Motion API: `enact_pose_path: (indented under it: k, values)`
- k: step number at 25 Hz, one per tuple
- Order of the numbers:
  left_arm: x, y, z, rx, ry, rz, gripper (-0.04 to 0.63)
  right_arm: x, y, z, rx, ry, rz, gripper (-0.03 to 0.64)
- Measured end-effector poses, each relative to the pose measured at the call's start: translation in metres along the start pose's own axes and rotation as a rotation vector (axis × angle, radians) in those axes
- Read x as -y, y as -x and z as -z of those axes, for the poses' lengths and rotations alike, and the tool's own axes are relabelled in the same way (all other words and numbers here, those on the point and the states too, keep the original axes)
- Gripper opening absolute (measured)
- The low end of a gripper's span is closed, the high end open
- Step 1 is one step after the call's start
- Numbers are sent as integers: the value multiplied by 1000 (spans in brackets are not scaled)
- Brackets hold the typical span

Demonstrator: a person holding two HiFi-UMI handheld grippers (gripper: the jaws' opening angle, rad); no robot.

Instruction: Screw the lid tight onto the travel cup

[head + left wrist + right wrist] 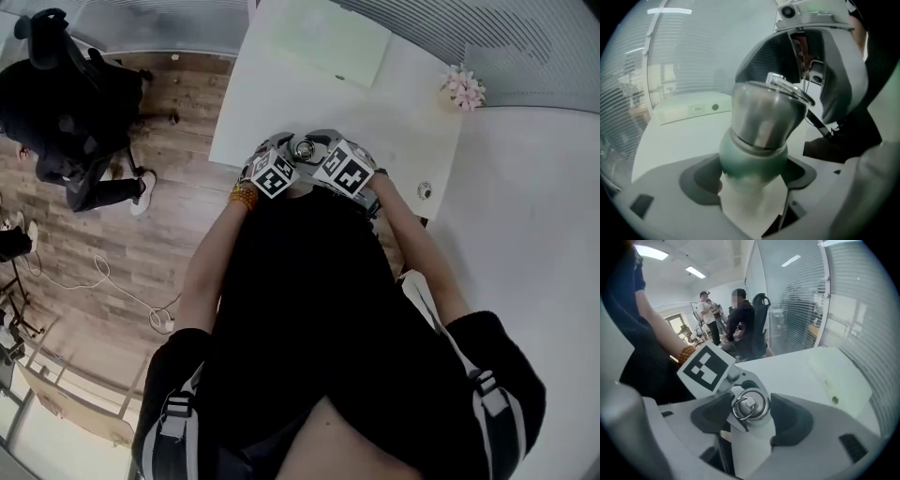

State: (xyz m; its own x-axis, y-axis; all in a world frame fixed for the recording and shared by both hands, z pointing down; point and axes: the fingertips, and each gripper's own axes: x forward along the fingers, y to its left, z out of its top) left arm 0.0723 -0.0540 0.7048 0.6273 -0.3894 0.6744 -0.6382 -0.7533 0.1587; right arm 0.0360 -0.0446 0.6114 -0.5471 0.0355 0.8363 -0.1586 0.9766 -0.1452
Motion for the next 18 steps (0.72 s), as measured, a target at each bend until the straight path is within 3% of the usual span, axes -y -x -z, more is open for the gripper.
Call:
enact_pose_path:
  k: [3,5,9,14,18]
  values:
    - [-1,0,-1,-8,-2,3,382,1,-2,-2,-29,-18,51,258]
    - [-1,-1,0,-9,-13,15,382,0,-4,-1,-46,30,40,255]
    - [0,-3,3,-41,-72,81,383,-3,-7,2,-107,222,-65,253]
    - [6,-2,8,-99,-232,249,383,-14,-9,6,-184,551,-240,252]
    - [10,-1,10,-120,-284,304,385,-18,-10,8,-220,637,-278,253]
